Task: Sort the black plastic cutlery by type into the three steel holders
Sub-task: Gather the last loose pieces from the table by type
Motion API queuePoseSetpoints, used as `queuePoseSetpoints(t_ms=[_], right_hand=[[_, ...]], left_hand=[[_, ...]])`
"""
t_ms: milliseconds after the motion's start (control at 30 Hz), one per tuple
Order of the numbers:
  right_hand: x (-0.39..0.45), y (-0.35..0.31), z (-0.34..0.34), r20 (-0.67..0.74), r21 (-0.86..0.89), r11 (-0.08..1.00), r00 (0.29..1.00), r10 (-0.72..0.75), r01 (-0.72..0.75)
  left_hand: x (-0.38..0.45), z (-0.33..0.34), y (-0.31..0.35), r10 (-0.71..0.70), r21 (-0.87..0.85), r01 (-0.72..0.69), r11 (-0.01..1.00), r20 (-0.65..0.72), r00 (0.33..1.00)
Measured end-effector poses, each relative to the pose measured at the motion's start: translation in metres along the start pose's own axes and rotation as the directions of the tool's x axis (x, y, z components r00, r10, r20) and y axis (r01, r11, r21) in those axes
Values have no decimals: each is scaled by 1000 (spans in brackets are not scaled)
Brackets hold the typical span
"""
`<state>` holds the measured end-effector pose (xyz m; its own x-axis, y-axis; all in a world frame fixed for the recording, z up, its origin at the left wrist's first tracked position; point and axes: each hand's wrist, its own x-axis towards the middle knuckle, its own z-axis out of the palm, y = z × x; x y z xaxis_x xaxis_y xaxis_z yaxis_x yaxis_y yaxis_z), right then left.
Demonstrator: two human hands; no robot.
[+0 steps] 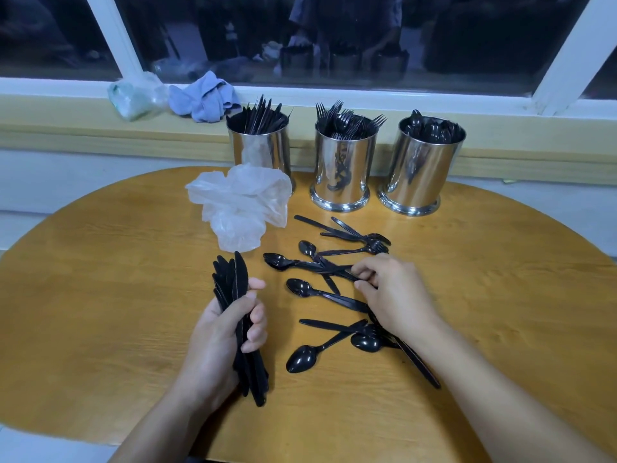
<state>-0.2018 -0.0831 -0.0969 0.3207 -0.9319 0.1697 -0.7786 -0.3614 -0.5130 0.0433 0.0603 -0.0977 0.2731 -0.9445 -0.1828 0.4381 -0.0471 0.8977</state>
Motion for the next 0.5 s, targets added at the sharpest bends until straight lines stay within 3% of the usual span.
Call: queuePoseSetpoints(t_ms=[133, 233, 300, 400, 500], right_hand=[[-1, 1, -5, 44, -170, 982, 996, -75, 82], [-1, -1, -5, 74, -414, 894, 985, -157, 174], [-1, -2, -6, 82, -478, 857, 981, -178, 195], [-3, -6, -11, 83, -364, 905, 976, -204, 220], [-11, -26, -23, 113, -99, 983, 983, -141, 153]], left_hand=[[-1, 0, 1, 3, 2, -3, 1000, 6, 1000], [-1, 0, 1, 2, 21, -2, 1000, 2, 1000], [-1, 1, 0, 5, 42, -4, 999, -8, 1000], [-2, 3, 0, 2, 53, 0, 999, -48, 999], [0, 12, 1, 10, 25, -8, 1000, -66, 998]])
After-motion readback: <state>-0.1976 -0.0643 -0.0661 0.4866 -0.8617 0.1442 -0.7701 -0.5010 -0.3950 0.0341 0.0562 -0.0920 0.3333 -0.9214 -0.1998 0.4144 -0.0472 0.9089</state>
